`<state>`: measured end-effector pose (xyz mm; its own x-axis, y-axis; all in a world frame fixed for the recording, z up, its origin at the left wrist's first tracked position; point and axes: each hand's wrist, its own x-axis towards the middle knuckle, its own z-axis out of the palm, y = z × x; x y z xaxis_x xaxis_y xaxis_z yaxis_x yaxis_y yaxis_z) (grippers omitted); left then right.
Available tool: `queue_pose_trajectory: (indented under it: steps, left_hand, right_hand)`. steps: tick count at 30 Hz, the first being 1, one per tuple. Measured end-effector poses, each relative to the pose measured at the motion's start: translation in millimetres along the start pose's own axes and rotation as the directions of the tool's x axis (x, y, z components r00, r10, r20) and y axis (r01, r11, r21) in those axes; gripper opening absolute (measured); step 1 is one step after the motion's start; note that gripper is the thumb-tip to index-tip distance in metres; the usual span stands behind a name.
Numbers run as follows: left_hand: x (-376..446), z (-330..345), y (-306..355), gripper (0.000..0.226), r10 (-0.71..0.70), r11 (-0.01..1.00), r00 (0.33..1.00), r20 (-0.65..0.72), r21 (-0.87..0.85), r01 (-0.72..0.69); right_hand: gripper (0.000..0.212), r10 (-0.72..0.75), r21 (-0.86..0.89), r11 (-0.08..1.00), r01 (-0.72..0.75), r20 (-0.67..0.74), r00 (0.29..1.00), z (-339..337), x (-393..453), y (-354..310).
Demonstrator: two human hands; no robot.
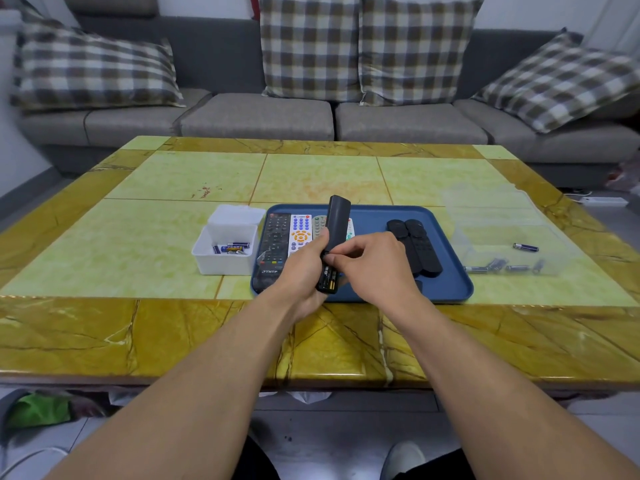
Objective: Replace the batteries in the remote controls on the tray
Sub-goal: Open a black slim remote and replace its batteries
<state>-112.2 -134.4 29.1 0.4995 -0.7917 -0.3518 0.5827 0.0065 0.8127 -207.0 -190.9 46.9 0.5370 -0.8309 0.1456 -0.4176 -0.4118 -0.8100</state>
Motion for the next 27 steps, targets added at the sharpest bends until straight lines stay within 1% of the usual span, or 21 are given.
queue_pose_trajectory:
  steps: [2,5,7,9,11,14,16,18,20,24,27]
  left_hand:
    - [-0.4,1.1,1.2,0.038,-0.004,1.0,1.0,0.007,-0.002,0.004]
    - [-2.2,5.7,2.1,0.037,-0.008,1.0,1.0,0.018,-0.001,0.008]
    - [-2.0,8.5,1.6,0.037,-0.004,1.0,1.0,0.009,0.006,0.004]
    - [-2.2,9.8,1.0,0.037,-0.001,1.0,1.0,-0.004,0.009,0.001]
    - [-0.7,10.2,0.4,0.039,-0.002,1.0,1.0,-0.006,0.013,0.002]
    - [1.3,9.8,-0.5,0.039,-0.008,1.0,1.0,0.019,0.008,0.008]
    - [2.3,9.9,-0.1,0.039,-0.015,1.0,0.999,0.04,0.003,0.015]
    - [3.8,10.4,-0.5,0.039,-0.016,1.0,0.999,0.049,-0.014,0.017]
    - [4.1,10.9,-1.0,0.039,-0.021,0.999,0.999,0.05,-0.036,0.023]
    - [7.0,7.7,0.0,0.041,-0.04,0.998,0.998,0.053,-0.054,0.043]
    - [8.0,5.1,0.5,0.043,-0.051,0.997,0.997,0.066,-0.058,0.055]
  right_hand:
    - [0.001,0.047,0.1,0.994,-0.045,-0.011,0.999,1.3,0.9,1.2]
    - [0.007,0.141,0.271,0.953,-0.132,-0.014,0.99,4.1,2.0,3.1]
    - [0.01,0.177,0.337,0.928,-0.162,-0.016,0.984,5.1,2.4,4.1]
    - [0.011,0.183,0.368,0.914,-0.169,-0.003,0.983,4.9,1.4,4.8]
    - [0.012,0.173,0.349,0.924,-0.159,-0.008,0.985,5.0,1.2,6.5]
    - [0.012,0.164,0.319,0.939,-0.128,-0.087,0.983,5.3,1.8,9.0]
    - [0.014,0.172,0.356,0.928,-0.112,-0.141,0.975,3.7,3.0,8.2]
    - [0.016,0.182,0.41,0.906,-0.104,-0.156,0.971,1.6,3.5,6.8]
    - [0.017,0.166,0.41,0.907,-0.097,-0.137,0.976,1.7,1.4,5.6]
    - [0.019,0.084,0.294,0.954,-0.055,-0.085,0.993,5.4,-5.0,2.4]
    - [0.025,0.037,0.238,0.971,-0.031,-0.019,0.999,5.5,-4.6,2.1]
